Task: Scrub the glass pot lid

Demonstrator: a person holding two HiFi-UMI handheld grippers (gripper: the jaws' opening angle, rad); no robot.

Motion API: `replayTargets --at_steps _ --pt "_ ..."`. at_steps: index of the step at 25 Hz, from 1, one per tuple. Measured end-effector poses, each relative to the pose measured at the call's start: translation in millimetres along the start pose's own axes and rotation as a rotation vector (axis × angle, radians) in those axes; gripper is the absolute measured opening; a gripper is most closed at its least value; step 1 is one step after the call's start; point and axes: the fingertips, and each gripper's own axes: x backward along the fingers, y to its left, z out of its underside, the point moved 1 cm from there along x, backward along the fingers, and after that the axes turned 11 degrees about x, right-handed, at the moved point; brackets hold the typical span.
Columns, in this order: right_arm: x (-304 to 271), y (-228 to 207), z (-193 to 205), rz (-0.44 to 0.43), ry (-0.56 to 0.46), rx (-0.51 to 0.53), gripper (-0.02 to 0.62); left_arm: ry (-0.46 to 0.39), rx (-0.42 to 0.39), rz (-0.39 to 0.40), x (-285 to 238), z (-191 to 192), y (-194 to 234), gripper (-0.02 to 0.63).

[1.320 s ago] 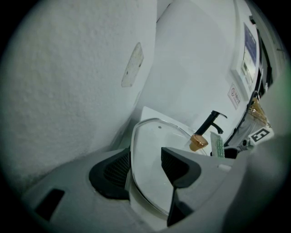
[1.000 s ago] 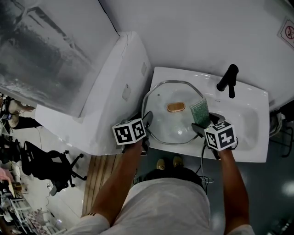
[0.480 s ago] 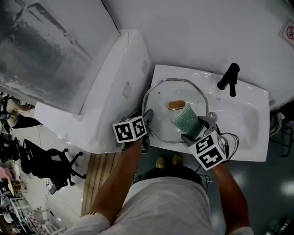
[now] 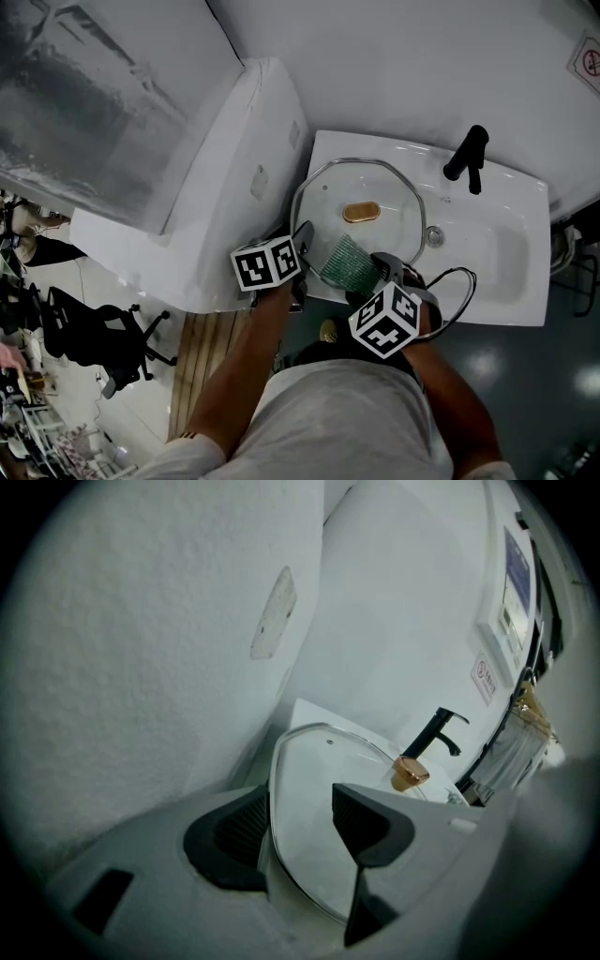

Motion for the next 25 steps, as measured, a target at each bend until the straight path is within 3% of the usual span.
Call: replayTargets --at_steps 12,19,25 --pt "0.9 -7.6 21.5 0.012 0.036 -0.011 0.348 0.004 -0.004 0.003 0.3 0.5 -0.1 0.225" --pt "15.3 -27.1 53.3 0.029 0.001 -0.147 0.348 0.003 -0.007 0.002 0.3 0.8 0.0 0.225" --pt "22.1 -47.1 82.7 0.023 -0.054 -0.329 0.348 0.002 -0.006 -0.005 0.3 0.8 0.0 0.225"
